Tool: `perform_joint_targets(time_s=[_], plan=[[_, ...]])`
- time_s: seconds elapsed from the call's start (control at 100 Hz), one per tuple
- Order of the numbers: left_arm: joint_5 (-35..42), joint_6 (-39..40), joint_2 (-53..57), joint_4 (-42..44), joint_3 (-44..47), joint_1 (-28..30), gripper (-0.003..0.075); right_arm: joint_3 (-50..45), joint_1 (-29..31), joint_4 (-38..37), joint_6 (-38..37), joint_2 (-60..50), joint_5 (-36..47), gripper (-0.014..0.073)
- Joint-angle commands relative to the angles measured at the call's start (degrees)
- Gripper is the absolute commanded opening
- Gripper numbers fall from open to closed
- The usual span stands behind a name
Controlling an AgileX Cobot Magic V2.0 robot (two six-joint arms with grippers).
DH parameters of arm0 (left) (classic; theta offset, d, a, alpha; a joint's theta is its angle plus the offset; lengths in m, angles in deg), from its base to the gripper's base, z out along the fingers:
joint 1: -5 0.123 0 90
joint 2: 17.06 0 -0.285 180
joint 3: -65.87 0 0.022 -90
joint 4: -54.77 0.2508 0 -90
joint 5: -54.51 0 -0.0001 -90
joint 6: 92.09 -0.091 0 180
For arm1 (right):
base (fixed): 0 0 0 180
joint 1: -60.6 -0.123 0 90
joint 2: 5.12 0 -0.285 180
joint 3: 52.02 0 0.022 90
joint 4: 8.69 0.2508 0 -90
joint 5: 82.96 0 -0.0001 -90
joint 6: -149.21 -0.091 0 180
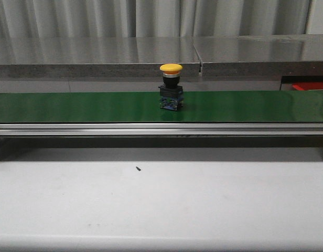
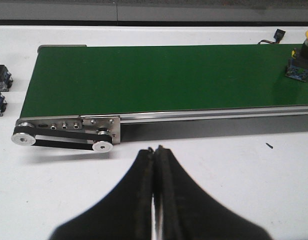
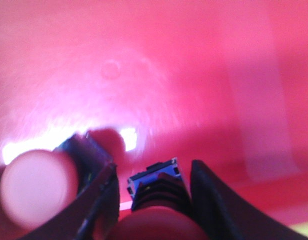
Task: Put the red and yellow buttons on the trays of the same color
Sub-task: 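Carry the red button into the red tray and open the right gripper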
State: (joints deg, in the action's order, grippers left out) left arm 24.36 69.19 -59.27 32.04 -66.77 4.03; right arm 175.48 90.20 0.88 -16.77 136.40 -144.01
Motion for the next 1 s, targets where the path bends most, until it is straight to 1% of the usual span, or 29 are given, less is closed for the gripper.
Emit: perform_joint_targets(time_s=[0.0,0.11,0.28,0.69,0.78,0.93,0.99], plan=[[3.97,0.16,0.02,-1.37,-1.45,-0.56,-0.0019,4.57,0.5,1.63,0.1,-1.77,0.98,0.0186],[3.97,0.16,0.02,-1.37,-1.45,-0.56,-0.0019,6.47,0.5,2.1,0.1,-0.02,1.17,0.0186],[3.97,0.16,0.02,-1.37,-1.45,-0.56,-0.0019,6.35,0.5,2.1,0.1,1.32,2.37,0.0186],[3.97,0.16,0.02,-1.37,-1.45,-0.56,-0.0019,6.35,1.29,2.14,0.05,2.84,1.91,0.0196],[3.97,0.16,0.02,-1.37,-1.45,-0.56,-0.0019,6.35,1.61,2.54,0.05,2.91,1.91,0.0258],[3.97,0.16,0.02,-1.37,-1.45,-0.56,-0.0019,6.35,2.04,3.11,0.05,2.91,2.42,0.0463],[3.97,0.16,0.02,-1.37,-1.45,-0.56,-0.0019,6.35,2.22,3.17,0.05,2.91,2.63,0.0517]])
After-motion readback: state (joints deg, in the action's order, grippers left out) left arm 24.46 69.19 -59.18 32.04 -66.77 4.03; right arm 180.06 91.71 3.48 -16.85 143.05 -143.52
